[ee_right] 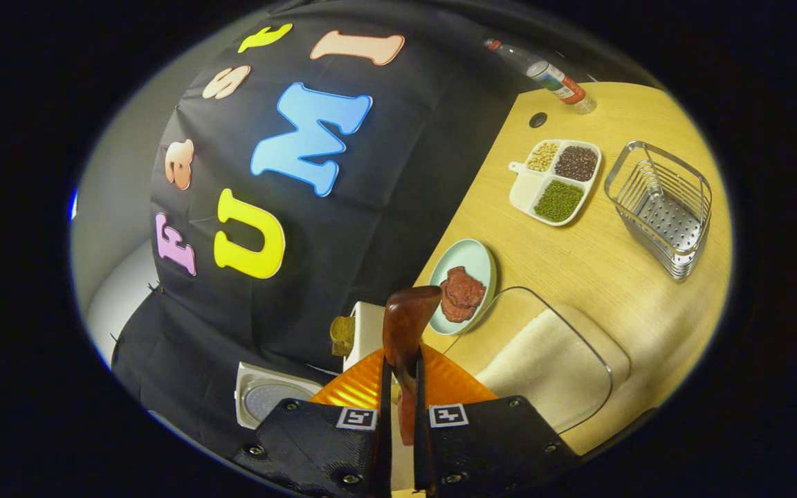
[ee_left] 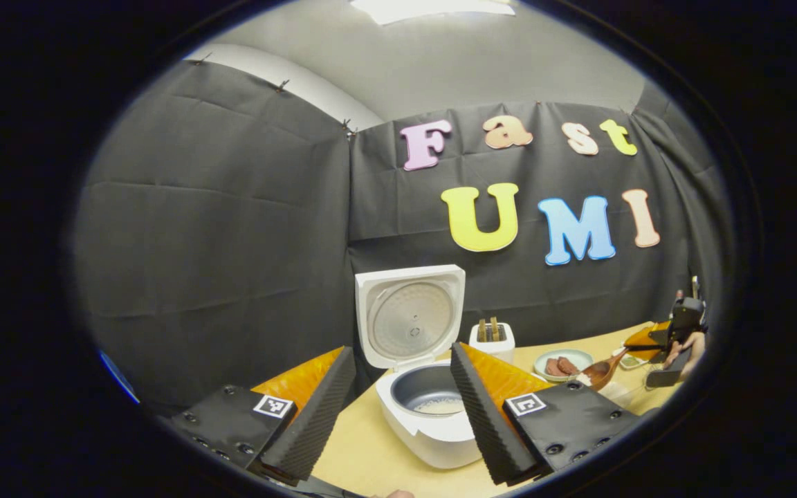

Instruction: Close the left gripper, press the button to open the rice cooker; take a wooden spoon from the chopstick holder with the right hand, scoop a spoonful of rice and pour it into the rice cooker, then put the wooden spoon back into the chopstick holder.

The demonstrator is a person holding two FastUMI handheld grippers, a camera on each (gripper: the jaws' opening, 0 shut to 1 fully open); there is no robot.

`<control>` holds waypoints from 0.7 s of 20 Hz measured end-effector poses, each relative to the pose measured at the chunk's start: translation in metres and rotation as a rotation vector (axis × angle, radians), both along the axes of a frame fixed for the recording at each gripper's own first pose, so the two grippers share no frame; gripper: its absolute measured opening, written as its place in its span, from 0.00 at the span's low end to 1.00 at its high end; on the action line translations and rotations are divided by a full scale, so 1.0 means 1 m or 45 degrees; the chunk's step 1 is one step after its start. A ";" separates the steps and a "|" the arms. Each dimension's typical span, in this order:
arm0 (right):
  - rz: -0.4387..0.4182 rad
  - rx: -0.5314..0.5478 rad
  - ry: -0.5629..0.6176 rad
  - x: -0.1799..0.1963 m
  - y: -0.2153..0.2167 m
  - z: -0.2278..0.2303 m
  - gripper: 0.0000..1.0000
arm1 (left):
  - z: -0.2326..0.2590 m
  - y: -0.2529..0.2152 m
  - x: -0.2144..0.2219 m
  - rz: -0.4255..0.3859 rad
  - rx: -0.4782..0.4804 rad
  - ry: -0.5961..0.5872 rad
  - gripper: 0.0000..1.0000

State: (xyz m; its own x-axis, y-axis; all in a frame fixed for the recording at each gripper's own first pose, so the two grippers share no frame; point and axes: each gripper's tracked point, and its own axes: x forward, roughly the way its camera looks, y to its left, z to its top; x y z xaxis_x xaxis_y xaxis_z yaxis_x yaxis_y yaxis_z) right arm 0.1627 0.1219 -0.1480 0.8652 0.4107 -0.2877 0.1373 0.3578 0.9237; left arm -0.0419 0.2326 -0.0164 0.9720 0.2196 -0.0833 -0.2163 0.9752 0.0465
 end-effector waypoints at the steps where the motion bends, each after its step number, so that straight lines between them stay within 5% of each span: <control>1: 0.016 0.016 -0.021 0.002 0.006 0.010 0.13 | 0.000 0.003 -0.001 0.005 0.000 0.000 0.96; 14: 0.255 0.046 -0.242 0.017 0.122 0.103 0.13 | -0.006 0.056 -0.030 0.154 -0.007 0.006 0.96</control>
